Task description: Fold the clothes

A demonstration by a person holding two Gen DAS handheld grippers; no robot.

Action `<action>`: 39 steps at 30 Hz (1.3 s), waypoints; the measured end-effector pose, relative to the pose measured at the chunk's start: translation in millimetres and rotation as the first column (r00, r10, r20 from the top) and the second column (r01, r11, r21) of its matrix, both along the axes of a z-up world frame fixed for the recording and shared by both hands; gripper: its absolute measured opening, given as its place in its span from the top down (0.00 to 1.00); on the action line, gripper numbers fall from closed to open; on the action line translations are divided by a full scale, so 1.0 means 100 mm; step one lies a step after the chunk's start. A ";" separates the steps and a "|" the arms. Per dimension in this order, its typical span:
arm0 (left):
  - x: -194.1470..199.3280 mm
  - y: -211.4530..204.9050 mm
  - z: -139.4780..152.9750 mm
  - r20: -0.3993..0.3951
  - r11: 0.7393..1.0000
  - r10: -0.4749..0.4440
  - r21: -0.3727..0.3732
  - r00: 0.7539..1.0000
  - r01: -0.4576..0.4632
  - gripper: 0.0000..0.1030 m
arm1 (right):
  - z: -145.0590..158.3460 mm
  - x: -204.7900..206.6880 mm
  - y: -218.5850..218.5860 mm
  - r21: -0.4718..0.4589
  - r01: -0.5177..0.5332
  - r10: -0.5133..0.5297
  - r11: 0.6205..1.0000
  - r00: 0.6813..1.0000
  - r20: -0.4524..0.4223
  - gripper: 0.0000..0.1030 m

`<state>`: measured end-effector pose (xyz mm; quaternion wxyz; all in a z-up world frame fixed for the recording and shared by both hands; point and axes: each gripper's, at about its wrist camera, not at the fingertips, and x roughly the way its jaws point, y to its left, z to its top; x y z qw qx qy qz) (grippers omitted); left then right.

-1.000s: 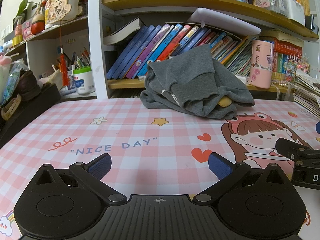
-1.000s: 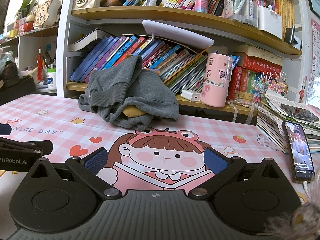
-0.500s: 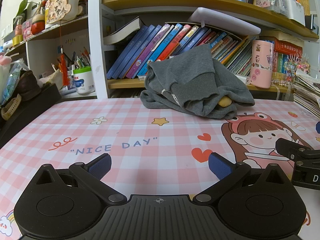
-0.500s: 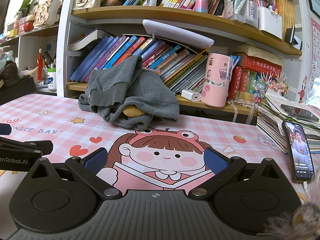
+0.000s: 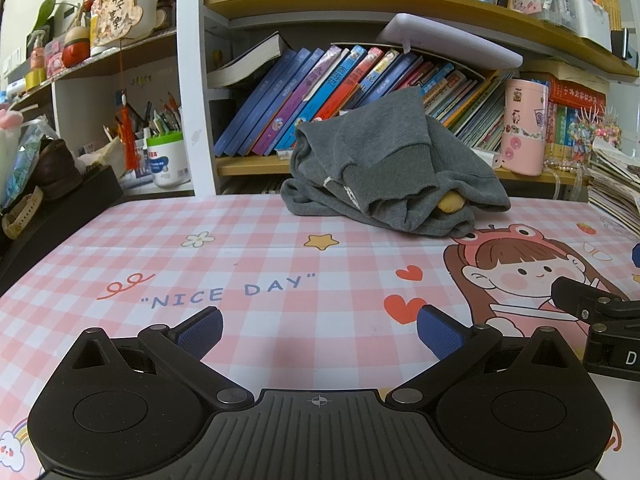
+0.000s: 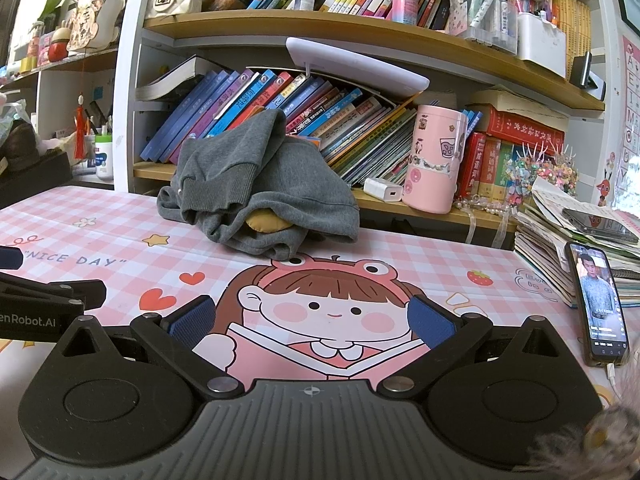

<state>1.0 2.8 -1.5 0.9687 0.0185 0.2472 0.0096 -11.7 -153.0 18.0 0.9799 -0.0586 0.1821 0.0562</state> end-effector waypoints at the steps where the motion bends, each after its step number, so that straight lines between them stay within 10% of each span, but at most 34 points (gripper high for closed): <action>1: 0.00 0.00 0.00 0.000 1.000 0.000 0.000 1.000 0.000 0.00 | 0.00 0.00 0.00 0.000 0.000 0.000 1.000 1.000 -0.001 0.00; 39: 0.01 0.00 0.00 0.000 1.000 0.000 0.002 1.000 0.000 0.00 | 0.00 0.00 0.02 -0.011 -0.006 0.006 1.000 1.000 -0.002 0.00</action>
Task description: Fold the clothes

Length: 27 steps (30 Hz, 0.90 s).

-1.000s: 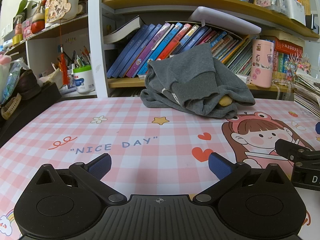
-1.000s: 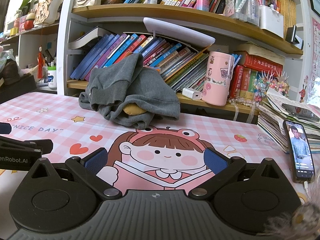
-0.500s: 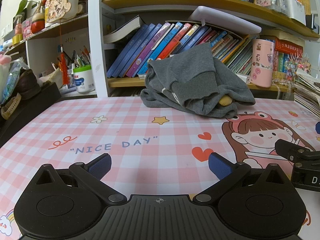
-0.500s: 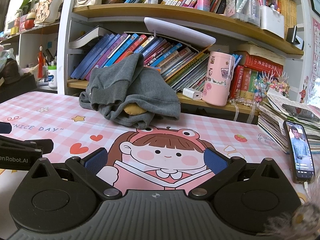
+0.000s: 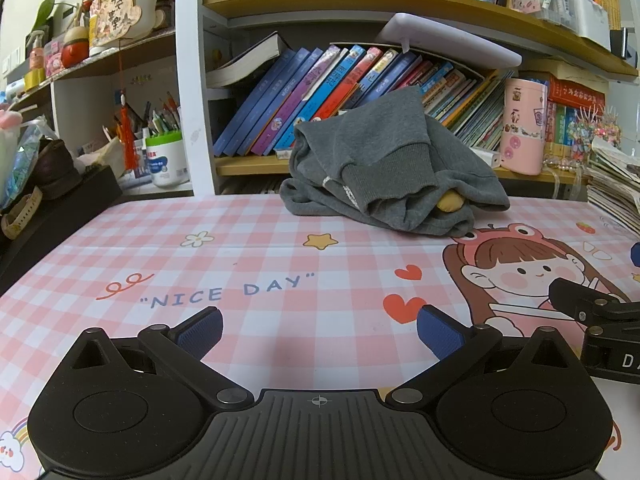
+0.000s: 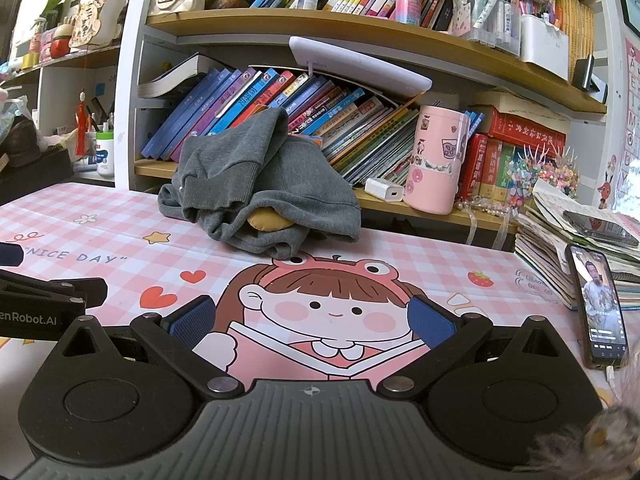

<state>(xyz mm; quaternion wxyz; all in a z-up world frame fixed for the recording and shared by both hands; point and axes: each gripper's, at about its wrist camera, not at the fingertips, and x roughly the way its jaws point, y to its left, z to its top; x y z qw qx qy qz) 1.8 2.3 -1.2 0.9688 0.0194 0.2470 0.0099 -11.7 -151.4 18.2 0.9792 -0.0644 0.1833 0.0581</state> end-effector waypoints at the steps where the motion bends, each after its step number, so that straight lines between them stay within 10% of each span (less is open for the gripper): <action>1: 0.00 0.00 0.00 0.001 1.000 0.003 0.001 1.000 -0.003 0.00 | 0.00 0.00 0.00 0.000 0.000 0.000 1.000 1.000 0.000 0.00; 16: -0.01 0.01 0.01 0.005 1.000 0.002 -0.006 1.000 -0.002 0.00 | 0.01 -0.04 0.03 -0.021 0.003 -0.003 1.000 1.000 0.029 0.00; 27: -0.06 0.01 0.03 0.035 1.000 -0.015 -0.008 0.999 0.016 0.00 | -0.01 -0.22 0.29 -0.207 0.041 -0.007 0.978 0.987 0.162 0.00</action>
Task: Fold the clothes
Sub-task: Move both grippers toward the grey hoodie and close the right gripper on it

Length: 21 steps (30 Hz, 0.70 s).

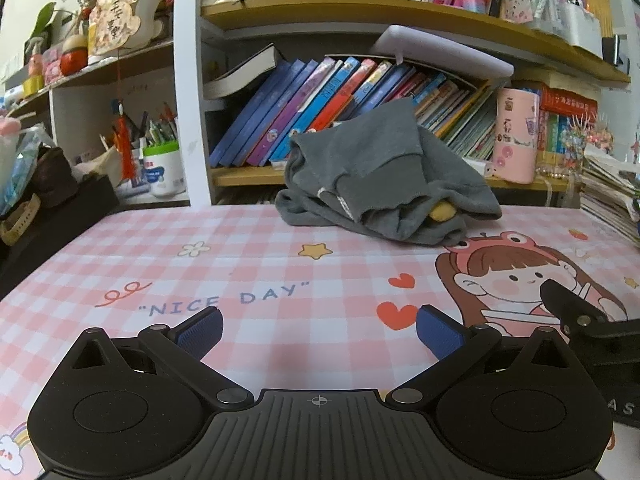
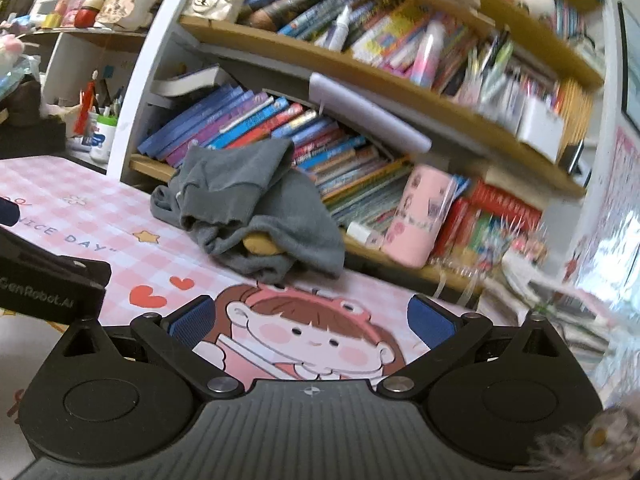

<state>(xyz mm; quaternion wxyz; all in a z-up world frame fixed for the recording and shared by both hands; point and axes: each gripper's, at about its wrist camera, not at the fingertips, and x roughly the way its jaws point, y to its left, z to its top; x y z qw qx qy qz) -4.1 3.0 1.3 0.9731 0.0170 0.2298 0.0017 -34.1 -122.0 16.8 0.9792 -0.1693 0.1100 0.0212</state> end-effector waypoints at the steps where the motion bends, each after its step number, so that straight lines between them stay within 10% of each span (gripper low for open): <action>1: 0.00 0.00 0.00 0.003 1.000 -0.002 -0.002 1.000 0.002 0.00 | 0.00 -0.01 -0.01 0.003 -0.003 0.003 1.000 1.000 0.005 0.00; 21: -0.10 0.02 0.04 0.075 1.000 -0.016 -0.017 0.997 0.017 0.00 | 0.03 -0.08 -0.08 0.051 -0.031 0.031 0.998 0.999 -0.006 0.00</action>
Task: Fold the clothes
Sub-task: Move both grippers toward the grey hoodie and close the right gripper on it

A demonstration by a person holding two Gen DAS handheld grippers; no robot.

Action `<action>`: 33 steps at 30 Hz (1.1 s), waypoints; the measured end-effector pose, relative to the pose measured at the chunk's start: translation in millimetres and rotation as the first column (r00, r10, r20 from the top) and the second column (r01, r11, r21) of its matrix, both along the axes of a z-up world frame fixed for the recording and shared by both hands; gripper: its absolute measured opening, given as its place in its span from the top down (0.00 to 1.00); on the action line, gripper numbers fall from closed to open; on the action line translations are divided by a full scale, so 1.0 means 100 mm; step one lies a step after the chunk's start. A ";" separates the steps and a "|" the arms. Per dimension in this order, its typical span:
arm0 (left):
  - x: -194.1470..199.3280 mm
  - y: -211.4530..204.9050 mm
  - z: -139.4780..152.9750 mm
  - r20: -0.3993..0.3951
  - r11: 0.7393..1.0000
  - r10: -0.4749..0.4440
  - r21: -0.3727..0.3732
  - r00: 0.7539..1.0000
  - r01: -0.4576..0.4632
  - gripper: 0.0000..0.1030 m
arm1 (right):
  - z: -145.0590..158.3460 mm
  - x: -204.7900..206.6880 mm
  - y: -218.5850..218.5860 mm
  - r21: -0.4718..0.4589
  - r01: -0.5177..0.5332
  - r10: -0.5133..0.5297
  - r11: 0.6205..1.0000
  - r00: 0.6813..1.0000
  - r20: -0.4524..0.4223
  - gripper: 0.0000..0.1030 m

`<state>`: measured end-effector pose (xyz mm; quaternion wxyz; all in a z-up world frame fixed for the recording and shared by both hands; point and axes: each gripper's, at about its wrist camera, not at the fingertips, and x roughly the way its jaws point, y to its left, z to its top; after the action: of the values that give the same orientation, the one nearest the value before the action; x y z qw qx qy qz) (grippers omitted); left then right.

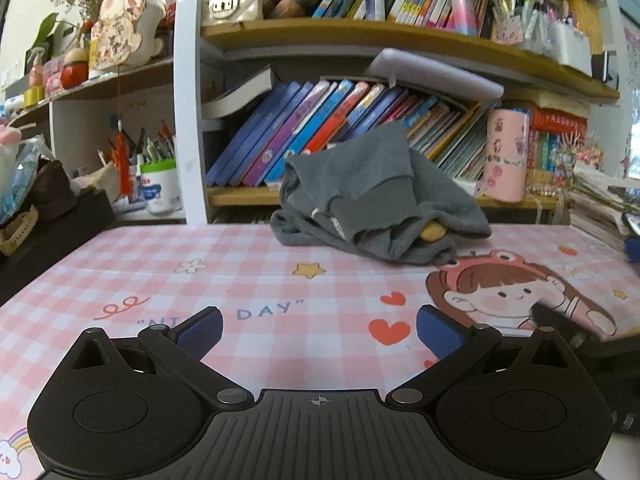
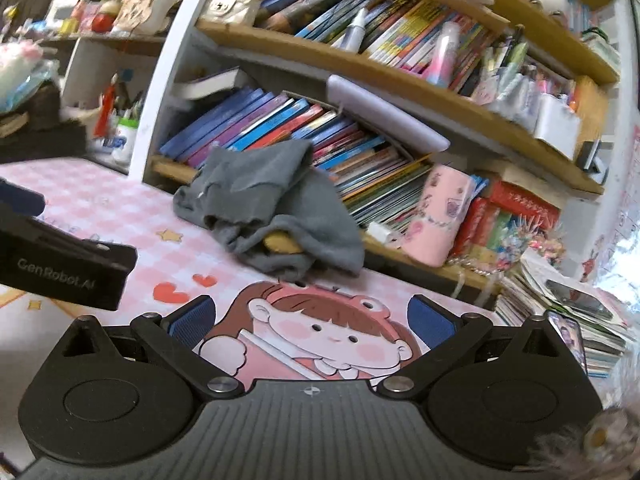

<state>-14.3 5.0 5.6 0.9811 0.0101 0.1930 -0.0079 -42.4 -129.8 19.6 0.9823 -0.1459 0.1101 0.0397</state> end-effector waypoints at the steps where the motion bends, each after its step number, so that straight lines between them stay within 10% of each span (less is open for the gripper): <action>1: -0.01 0.01 0.00 0.008 1.000 0.002 -0.007 1.000 -0.002 0.00 | 0.01 -0.01 -0.03 0.019 0.005 -0.005 1.000 1.000 0.009 0.00; 20: -0.10 0.10 0.07 0.084 0.999 -0.015 -0.050 0.996 0.020 0.00 | 0.05 0.20 -0.14 0.148 -0.061 0.082 0.987 0.987 -0.141 0.00; 27: -0.19 0.21 0.13 0.183 0.985 -0.046 -0.155 0.982 0.075 0.00 | 0.31 0.77 -0.16 0.178 -0.162 0.188 0.971 0.972 -0.140 0.00; 33: 0.22 0.25 0.15 0.076 0.980 -0.086 -0.171 0.993 0.098 0.00 | 0.19 1.38 0.01 0.167 -0.182 0.216 0.969 0.952 -0.219 0.00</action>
<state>7.4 29.6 20.5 0.9828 -0.0668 0.1574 -0.0698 96.0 -129.0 39.1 0.9613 -0.0789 0.2074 0.1635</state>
